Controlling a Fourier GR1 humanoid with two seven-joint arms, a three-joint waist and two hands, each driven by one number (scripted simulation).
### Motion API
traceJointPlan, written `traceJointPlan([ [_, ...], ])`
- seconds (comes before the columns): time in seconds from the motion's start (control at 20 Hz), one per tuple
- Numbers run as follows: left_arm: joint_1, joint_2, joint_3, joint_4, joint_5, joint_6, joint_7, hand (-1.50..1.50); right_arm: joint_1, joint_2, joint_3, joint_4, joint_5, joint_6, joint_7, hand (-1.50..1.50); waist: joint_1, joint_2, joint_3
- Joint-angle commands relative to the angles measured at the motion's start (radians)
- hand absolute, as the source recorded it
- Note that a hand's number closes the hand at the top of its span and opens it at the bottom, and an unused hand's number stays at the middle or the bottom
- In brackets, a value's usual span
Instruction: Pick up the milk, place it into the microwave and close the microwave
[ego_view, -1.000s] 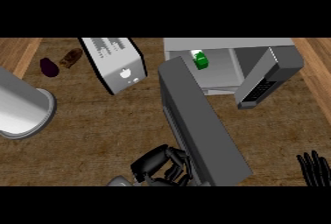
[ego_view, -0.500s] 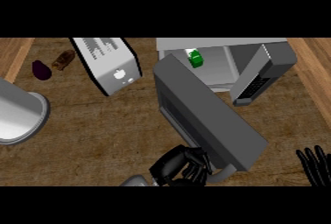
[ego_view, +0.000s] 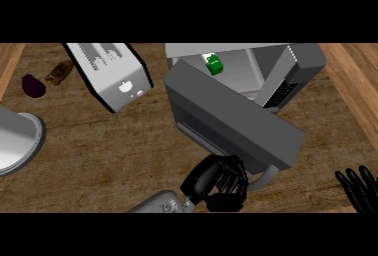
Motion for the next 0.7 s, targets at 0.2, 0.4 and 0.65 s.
traceJointPlan([
  [0.2, -0.161, -0.027, 0.003, 0.025, 0.139, 0.159, -0.016, 1.5, 0.004, -0.026, 0.017, -0.09, -0.068, -0.001, 0.088, -1.5, -0.036, 0.008, 0.0],
  [0.4, -0.221, -0.028, 0.042, 0.086, 0.206, 0.195, -0.039, 1.5, 0.021, -0.028, 0.012, -0.143, -0.086, -0.03, 0.123, -1.5, -0.058, 0.016, -0.001],
  [0.65, -0.319, -0.028, 0.069, 0.151, 0.274, 0.211, -0.054, 1.5, 0.013, -0.05, 0.003, -0.18, -0.133, -0.037, 0.166, -1.5, -0.077, 0.024, 0.001],
])
